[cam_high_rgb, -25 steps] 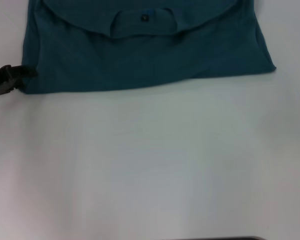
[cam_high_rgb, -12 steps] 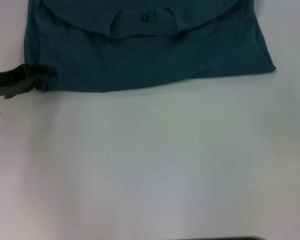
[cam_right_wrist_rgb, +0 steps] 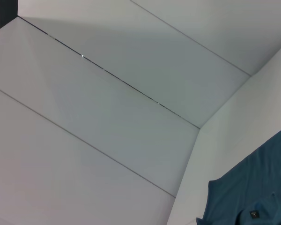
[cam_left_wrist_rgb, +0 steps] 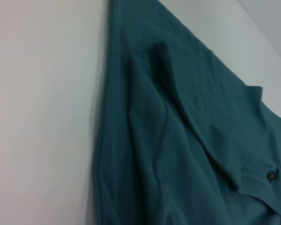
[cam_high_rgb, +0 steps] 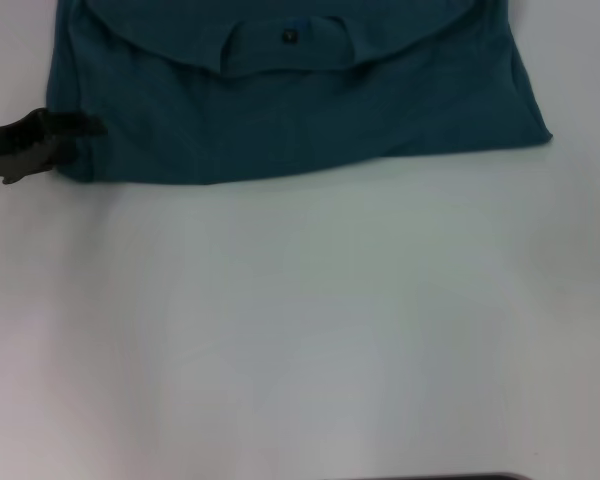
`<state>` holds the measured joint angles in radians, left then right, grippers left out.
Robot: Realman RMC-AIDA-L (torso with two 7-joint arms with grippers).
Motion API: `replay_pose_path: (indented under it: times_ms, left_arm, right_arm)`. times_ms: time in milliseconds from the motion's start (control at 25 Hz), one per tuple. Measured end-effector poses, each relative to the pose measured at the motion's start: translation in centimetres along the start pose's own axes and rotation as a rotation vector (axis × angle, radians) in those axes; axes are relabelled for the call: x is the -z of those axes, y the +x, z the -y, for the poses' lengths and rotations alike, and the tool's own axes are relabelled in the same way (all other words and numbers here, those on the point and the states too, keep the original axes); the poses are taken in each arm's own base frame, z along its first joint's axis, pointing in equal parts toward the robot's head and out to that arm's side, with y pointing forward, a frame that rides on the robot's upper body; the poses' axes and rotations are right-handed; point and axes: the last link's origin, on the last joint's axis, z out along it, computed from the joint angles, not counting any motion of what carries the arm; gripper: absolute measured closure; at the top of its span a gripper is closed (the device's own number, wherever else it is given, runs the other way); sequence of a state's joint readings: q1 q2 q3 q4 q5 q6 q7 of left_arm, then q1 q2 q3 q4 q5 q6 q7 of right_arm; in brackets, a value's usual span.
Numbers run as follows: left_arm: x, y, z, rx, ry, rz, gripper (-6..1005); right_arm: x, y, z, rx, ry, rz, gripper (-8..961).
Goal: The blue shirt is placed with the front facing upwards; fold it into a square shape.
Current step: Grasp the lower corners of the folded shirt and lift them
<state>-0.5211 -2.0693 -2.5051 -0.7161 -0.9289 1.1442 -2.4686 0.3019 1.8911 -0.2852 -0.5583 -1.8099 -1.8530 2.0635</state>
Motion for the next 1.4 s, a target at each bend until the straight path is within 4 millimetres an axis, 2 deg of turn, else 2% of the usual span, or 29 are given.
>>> replay_pose_path:
  times_ms: [360,1040,1400]
  left_arm:
    - [-0.1,-0.2,0.6,-0.007,0.065,0.032,416]
    - [-1.3,0.1,-1.0,-0.034,0.04,0.064,417]
    - [-1.3,0.2,-1.0,-0.02,0.046,0.066,418]
  right_arm:
    - [0.1,0.1,0.0,-0.001,0.002,0.001,52]
    - [0.3,0.2,0.1,-0.003,0.006,0.004,56]
    - [0.6,0.1,-0.1,0.0,-0.003,0.016,58]
